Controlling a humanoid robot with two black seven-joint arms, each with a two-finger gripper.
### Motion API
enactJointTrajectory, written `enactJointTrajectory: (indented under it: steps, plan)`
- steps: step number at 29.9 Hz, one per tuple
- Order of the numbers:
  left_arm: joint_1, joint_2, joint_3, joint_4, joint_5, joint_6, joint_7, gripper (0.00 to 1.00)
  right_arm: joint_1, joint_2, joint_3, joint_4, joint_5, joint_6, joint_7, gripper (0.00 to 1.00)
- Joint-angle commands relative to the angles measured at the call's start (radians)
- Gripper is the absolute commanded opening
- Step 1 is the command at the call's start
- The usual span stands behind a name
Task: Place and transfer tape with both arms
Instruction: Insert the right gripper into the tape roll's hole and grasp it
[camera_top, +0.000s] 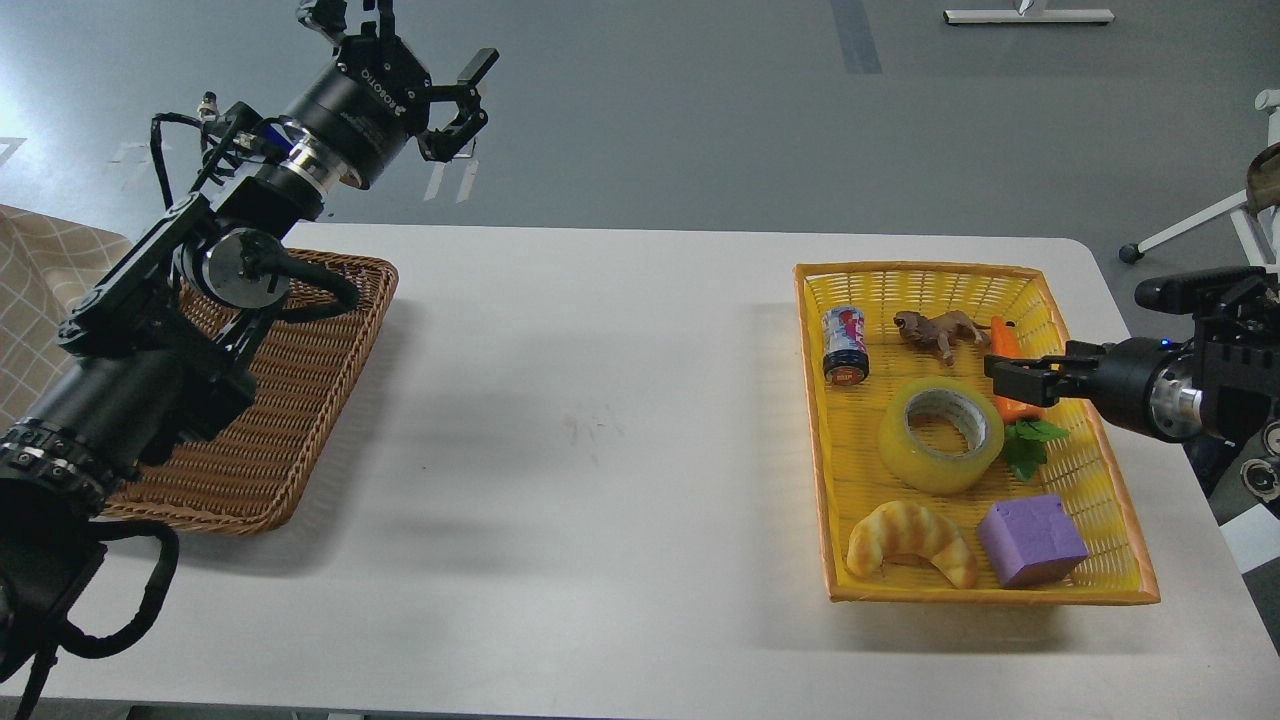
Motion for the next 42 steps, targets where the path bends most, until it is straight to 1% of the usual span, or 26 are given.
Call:
enactJointTrajectory:
  steps: [1,9,10,12,17,20,42]
  plan:
    - [-0.001,-0.002,0.000,0.000,0.000,0.000,0.000,0.98,0.012,0.004,-0.041,0.001,-0.006,0.000,-0.001,0.95]
    - [0.000,0.000,0.000,0.000,0.000,0.000,0.000,0.98,0.020,0.036,-0.075,-0.005,-0.043,0.000,-0.001,0.92]
    - [0.000,-0.002,0.000,0.000,0.000,0.000,0.000,0.98,0.021,0.040,-0.075,-0.007,-0.051,0.000,-0.001,0.89]
    - [0.000,-0.002,0.000,0.000,0.000,0.000,0.000,0.98,0.021,0.045,-0.076,-0.007,-0.067,0.000,-0.001,0.87]
    - [-0.001,0.001,0.000,0.000,0.000,0.000,0.000,0.98,0.021,0.057,-0.079,-0.010,-0.092,0.000,-0.001,0.86]
    - [-0.003,0.001,-0.002,0.000,0.000,0.000,0.000,0.98,0.021,0.059,-0.088,-0.010,-0.092,0.000,-0.001,0.80]
    - [0.000,0.000,-0.002,0.000,-0.002,0.000,0.000,0.98,0.023,0.126,-0.099,-0.071,-0.101,0.000,-0.001,0.79]
